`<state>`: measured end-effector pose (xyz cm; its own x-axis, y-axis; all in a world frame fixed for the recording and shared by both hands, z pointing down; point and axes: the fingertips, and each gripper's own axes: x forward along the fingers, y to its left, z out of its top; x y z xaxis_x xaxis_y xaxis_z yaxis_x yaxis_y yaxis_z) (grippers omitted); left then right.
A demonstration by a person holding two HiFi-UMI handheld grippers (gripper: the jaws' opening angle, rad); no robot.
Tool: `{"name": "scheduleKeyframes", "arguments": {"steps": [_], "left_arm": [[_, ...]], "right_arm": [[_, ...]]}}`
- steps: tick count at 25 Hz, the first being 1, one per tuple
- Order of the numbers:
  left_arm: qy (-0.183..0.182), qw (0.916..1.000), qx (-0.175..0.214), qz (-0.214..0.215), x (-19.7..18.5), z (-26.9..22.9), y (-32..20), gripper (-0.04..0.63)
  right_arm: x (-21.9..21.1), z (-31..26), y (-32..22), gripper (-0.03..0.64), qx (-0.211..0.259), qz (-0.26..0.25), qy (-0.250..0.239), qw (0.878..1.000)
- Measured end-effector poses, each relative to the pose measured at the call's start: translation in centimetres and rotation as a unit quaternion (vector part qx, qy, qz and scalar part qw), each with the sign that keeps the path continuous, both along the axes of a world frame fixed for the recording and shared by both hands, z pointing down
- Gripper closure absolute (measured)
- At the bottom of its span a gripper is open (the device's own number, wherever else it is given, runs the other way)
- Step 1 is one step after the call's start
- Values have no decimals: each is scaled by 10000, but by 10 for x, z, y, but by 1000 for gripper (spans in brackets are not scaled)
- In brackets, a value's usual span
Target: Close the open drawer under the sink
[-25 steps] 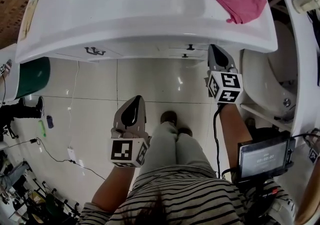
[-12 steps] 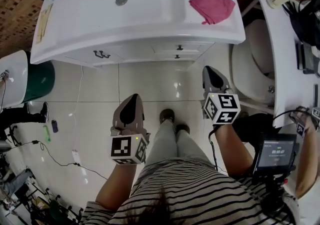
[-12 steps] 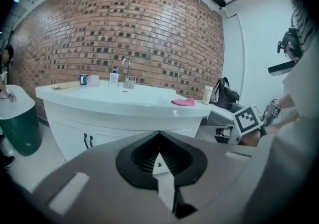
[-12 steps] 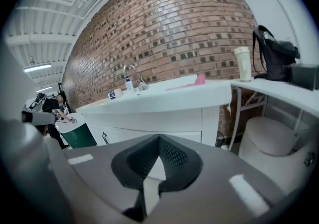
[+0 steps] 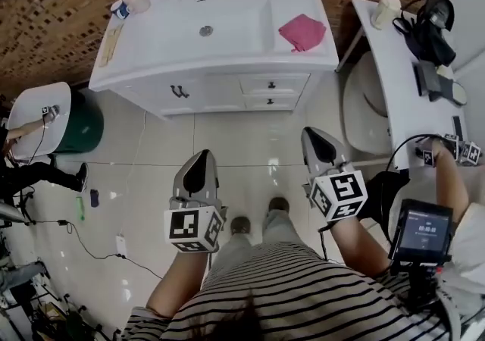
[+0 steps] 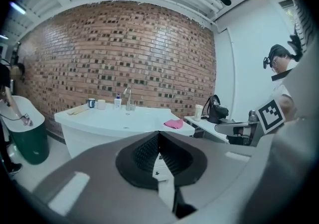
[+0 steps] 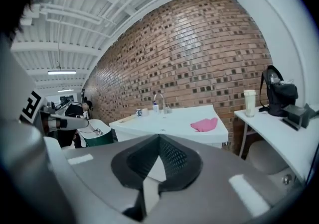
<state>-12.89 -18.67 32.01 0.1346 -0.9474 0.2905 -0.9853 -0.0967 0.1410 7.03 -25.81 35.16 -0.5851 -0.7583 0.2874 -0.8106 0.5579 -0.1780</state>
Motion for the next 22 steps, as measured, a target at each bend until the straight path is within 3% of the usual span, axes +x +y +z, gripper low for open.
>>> {"name": "scheduleKeyframes", "arguments": {"steps": [3,9,14,22], "left_arm": [[24,9999,101,29,-12,-17,43,581],[58,9978,555,354,-38,-43,150,581],[64,9976,604,324,-74,-55,249,581],[81,9958,815,403,-80,-84,359,581]], "right_arm": [[-10,-13,52,617,-44,28,-64,10000],[-47,-51,181,617,465,110,87,9988],[-92,-82,288,617,556,139,19,9984],[-118,-120,394,617,717,167,115,9972]]}}
